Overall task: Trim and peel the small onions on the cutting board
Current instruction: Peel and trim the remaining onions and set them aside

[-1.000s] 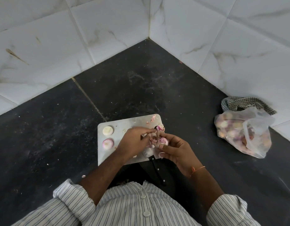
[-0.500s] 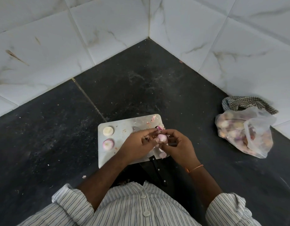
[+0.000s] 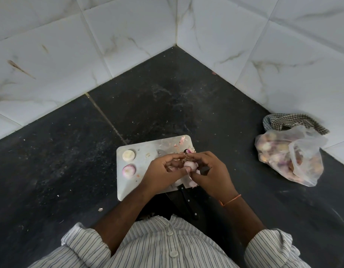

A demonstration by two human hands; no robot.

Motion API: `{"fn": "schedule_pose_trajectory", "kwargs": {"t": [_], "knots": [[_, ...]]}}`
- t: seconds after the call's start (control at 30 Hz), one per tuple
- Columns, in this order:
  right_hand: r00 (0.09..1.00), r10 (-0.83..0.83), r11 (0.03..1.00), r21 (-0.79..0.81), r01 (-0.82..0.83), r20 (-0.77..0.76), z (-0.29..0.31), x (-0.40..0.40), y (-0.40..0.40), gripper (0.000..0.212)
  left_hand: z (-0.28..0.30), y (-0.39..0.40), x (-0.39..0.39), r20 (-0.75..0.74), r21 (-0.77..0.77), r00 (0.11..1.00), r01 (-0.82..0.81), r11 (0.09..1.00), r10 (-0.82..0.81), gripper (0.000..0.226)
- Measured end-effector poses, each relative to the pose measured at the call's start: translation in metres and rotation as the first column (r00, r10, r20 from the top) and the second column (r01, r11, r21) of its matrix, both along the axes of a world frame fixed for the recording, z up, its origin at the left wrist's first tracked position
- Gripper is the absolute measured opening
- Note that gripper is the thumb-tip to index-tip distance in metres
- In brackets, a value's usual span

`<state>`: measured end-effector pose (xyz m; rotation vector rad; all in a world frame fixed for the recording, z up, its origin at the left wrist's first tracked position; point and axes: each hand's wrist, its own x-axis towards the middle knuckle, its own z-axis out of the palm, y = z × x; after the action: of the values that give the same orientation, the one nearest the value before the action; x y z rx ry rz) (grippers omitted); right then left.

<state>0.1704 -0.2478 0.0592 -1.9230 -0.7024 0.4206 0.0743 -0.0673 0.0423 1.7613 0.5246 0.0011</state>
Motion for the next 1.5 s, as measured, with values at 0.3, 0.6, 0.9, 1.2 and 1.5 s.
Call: {"fn": "schedule_pose_trajectory", "kwargs": {"t": [0.3, 0.6, 0.9, 1.2, 1.5], "knots": [[0.998, -0.003, 0.999, 0.045, 0.001, 0.057, -0.002, -0.002, 0.000, 0.057, 0.005, -0.008, 0.001, -0.022, -0.014, 0.998, -0.054, 0.998, 0.054, 0.025], [1.000, -0.019, 0.984, 0.175, 0.023, -0.022, -0.004, -0.009, -0.002, 0.057, 0.017, -0.013, -0.001, -0.119, 0.046, 0.992, 0.048, 0.998, -0.043, 0.040], [0.990, -0.014, 0.974, 0.223, 0.046, -0.143, -0.014, -0.009, -0.007, 0.064, 0.016, -0.006, -0.001, -0.059, 0.044, 0.993, 0.106, 0.993, -0.103, 0.040], [0.980, 0.087, 0.984, 0.170, -0.056, -0.181, -0.009, -0.007, -0.008, 0.068, 0.029, 0.010, 0.001, -0.168, -0.114, 0.976, 0.123, 0.986, -0.141, 0.022], [0.990, 0.088, 0.985, 0.160, -0.069, -0.113, -0.010, -0.010, -0.009, 0.058, 0.041, 0.017, 0.006, -0.273, -0.226, 0.938, 0.153, 0.962, -0.214, 0.017]]}}
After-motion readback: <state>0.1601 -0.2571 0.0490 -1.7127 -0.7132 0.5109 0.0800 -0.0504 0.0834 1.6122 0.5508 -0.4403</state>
